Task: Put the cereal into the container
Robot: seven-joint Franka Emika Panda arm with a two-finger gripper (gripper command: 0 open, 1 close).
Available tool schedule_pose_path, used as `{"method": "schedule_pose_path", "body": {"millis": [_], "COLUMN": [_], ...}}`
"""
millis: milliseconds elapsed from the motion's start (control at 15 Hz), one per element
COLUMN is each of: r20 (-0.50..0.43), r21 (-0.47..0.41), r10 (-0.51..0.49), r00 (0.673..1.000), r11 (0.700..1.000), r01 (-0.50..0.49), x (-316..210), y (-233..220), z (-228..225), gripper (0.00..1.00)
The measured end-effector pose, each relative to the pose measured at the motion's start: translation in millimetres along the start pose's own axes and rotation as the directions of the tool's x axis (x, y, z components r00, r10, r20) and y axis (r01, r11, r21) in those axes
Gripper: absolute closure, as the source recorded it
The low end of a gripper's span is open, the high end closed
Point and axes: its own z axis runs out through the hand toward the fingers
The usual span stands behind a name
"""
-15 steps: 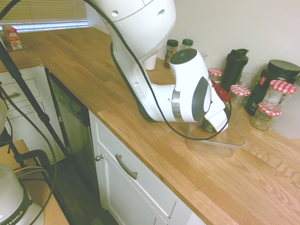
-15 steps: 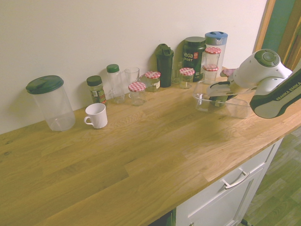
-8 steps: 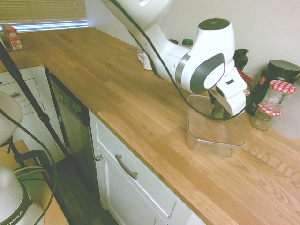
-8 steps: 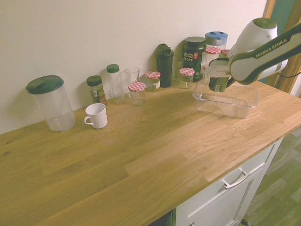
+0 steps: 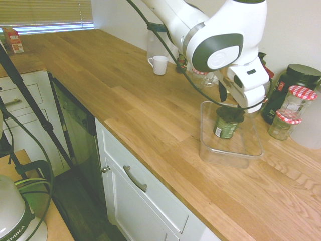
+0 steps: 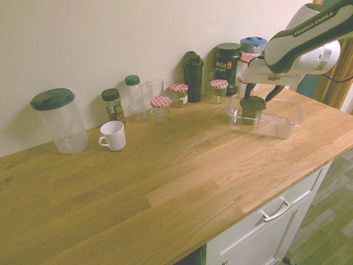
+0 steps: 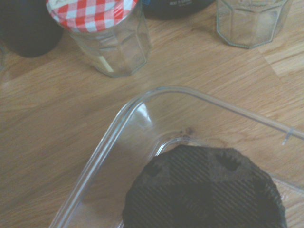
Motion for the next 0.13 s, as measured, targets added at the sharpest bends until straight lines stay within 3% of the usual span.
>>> {"method": "schedule_pose_path", "body": {"millis": [133], "r20": [-0.001], "r21": [0.019], "r10": [-0.001], "r00": [1.000], "r11": [1.000], "r01": [0.001], "x": [-1.3], "y": [-3.8], "z": [-18.6], "gripper": [0.00]}}
